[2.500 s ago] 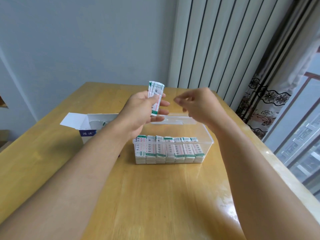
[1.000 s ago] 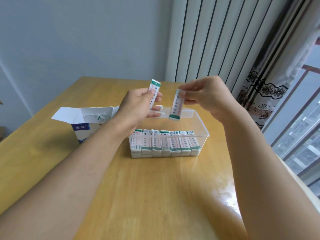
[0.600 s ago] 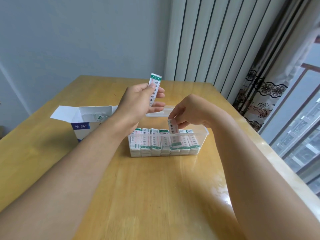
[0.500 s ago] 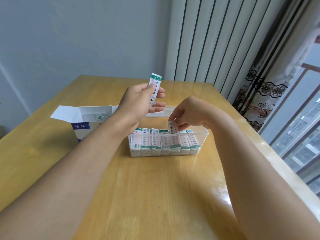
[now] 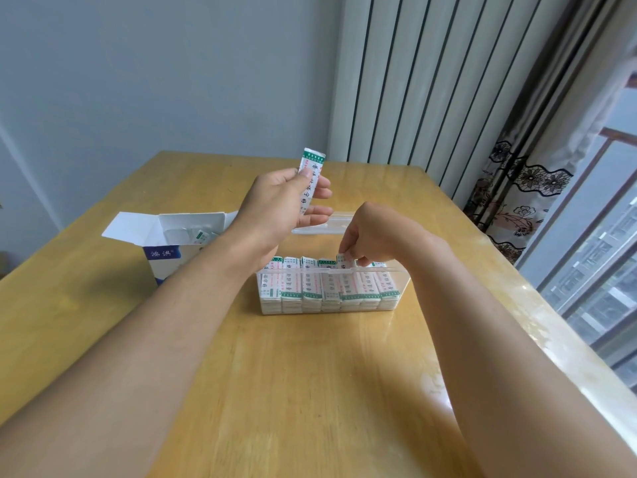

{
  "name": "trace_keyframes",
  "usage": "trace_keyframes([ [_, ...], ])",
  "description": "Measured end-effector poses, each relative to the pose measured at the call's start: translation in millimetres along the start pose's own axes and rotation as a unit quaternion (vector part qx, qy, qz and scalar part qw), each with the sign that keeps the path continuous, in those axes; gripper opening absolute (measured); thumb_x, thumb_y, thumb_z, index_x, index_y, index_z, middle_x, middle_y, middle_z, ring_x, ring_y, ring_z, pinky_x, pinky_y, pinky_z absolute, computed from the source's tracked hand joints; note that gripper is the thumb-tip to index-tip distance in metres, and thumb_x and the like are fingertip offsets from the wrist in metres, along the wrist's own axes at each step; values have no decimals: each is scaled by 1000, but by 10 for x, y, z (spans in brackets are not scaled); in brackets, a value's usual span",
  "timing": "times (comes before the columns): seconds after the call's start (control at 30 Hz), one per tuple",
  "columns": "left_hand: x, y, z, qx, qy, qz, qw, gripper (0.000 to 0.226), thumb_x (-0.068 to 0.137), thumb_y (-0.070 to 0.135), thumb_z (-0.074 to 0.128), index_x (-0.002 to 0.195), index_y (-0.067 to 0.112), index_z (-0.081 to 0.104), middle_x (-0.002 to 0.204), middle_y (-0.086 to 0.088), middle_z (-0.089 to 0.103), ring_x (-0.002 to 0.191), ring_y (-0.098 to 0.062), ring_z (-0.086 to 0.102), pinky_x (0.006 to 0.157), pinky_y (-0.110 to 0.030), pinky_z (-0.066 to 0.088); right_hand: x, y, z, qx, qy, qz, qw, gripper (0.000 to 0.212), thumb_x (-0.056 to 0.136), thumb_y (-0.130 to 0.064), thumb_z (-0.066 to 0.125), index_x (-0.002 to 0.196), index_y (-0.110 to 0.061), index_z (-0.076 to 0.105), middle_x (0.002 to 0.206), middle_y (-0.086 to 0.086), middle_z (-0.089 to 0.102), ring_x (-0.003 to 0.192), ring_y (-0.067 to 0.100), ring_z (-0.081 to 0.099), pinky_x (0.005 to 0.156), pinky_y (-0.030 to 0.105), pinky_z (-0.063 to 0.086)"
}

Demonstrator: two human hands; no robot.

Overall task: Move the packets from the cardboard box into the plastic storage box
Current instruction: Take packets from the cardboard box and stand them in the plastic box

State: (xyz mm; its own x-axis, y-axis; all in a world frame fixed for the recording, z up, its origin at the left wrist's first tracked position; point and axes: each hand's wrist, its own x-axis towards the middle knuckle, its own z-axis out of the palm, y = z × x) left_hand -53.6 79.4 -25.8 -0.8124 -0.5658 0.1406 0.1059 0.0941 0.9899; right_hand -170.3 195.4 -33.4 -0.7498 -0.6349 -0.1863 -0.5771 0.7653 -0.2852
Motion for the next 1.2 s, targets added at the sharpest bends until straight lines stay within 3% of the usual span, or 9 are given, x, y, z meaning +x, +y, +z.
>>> trace_keyframes([
  [0.13, 0, -4, 0, 2, -1, -2, 1000, 33, 109, 25, 43, 101, 8, 70, 105, -13, 73, 89, -32, 75, 86, -43, 62, 14, -18, -7, -48, 17, 7, 999, 22, 89, -1, 71, 98, -19, 81, 63, -11, 62, 78, 15, 70, 81, 33, 61],
  [0.33, 6, -6, -12, 6, -3, -2, 1000, 34, 109, 25, 43, 103, 7, 71, 106, -13, 73, 88, -30, 75, 87, -43, 62, 46, -24, 67, -42, 31, 6, 999, 13, 88, -8, 75, 97, -17, 80, 71, -6, 66, 78, 18, 71, 69, 30, 59],
  [0.6, -3, -2, 0, 3, -9, -10, 1000, 33, 109, 24, 42, 102, 7, 70, 106, -14, 73, 92, -34, 75, 86, -43, 62, 64, -28, 100, -43, 21, 2, 999, 15, 91, -13, 73, 104, -19, 78, 85, -7, 71, 82, 18, 69, 84, 37, 60],
  [0.77, -22, 9, -8, -2, -15, -21, 1000, 31, 108, 13, 40, 104, 4, 69, 107, -18, 72, 90, -35, 74, 87, -44, 61, -26, 27, -86, -1, 18, -11, 1000, 25, 93, -6, 71, 113, -19, 76, 92, -5, 78, 73, 9, 73, 86, 35, 61],
  [0.87, -44, 30, 9, -2, -32, -31, 999, 31, 106, 8, 38, 102, 3, 69, 103, -20, 71, 81, -30, 72, 84, -42, 62, -140, 65, -302, 119, 149, -47, 981, 19, 95, -9, 66, 94, -24, 78, 83, 0, 78, 62, 7, 73, 72, 32, 64],
  [0.93, -58, 40, 26, -3, -48, -41, 998, 31, 106, 7, 38, 103, 1, 68, 102, -22, 71, 80, -30, 72, 83, -40, 63, -252, 57, -403, 235, 200, -94, 947, 10, 97, -21, 68, 99, -26, 76, 88, -4, 78, 64, 6, 73, 64, 29, 63],
  [1.0, -74, 31, 44, -5, -66, -52, 996, 32, 106, 8, 38, 103, -2, 68, 101, -23, 71, 83, -32, 72, 84, -41, 62, -337, 16, -442, 301, 201, -138, 922, 16, 94, -31, 72, 108, -24, 77, 89, -7, 77, 70, 5, 73, 61, 24, 61],
  [1.2, -103, 6, 74, 4, -110, -72, 991, 32, 107, 8, 39, 106, -4, 68, 104, -26, 73, 89, -40, 73, 89, -46, 61, -332, -17, -418, 322, 196, -157, 913, 4, 85, -21, 82, 86, -19, 78, 82, 1, 78, 72, 12, 71, 62, 24, 59],
])
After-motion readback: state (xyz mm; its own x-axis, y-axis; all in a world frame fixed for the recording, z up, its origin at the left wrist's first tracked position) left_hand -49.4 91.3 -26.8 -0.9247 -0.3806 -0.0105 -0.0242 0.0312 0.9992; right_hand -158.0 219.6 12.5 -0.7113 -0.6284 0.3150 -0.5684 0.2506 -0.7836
